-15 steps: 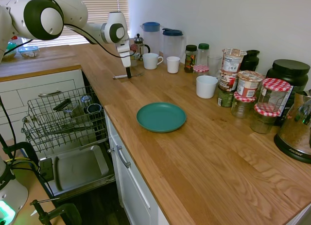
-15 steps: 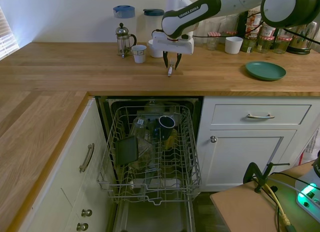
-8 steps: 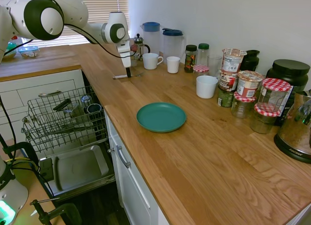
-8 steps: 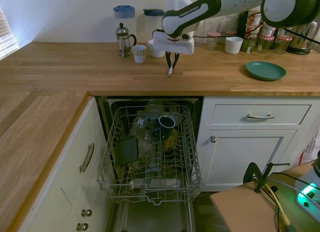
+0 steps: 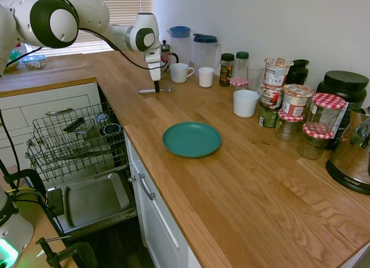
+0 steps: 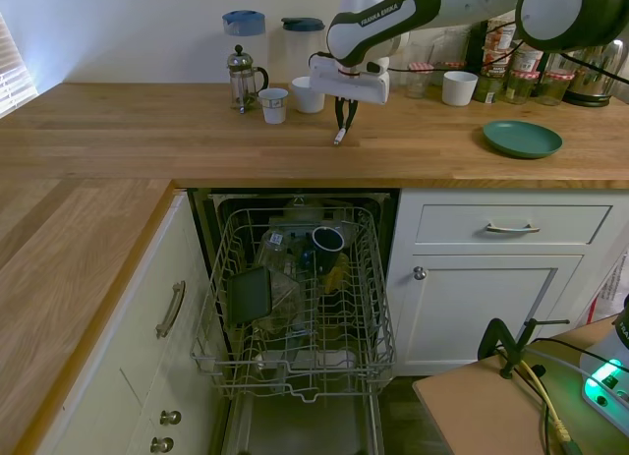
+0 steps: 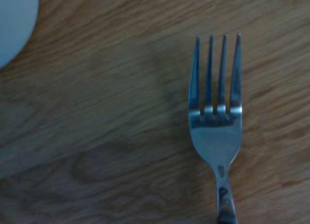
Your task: Put the fork in the dishwasher
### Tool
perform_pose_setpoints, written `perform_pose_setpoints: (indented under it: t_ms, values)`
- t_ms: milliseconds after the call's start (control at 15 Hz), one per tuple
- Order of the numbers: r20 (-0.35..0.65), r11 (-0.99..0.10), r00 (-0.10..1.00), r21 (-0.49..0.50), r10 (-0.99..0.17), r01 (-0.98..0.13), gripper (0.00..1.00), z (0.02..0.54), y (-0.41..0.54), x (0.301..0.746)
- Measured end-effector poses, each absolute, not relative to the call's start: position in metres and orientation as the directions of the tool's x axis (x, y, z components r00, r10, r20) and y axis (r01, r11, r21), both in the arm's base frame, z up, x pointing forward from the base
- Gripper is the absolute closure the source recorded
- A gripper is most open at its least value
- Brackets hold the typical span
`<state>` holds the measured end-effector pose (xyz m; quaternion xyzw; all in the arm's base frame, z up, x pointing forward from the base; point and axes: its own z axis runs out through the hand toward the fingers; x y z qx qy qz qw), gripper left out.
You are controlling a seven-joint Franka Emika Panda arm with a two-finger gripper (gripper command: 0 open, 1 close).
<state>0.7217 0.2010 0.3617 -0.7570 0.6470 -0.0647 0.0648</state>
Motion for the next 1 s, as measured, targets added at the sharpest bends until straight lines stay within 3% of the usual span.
perform_pose_setpoints:
  t_ms: [267,533,867,1000]
  values:
    - [-0.003,-0.266,0.271,-0.181,-0.963,-0.947,1.00,0.396,0.218,0.683]
    - [-0.018,-0.380,0.388,-0.160,-0.922,-0.911,1.00,0.398,0.248,0.625]
    - [-0.014,-0.425,0.432,-0.162,-0.902,-0.891,1.00,0.387,0.258,0.567]
    - [-0.013,-0.429,0.437,-0.161,-0.899,-0.889,1.00,0.386,0.261,0.565]
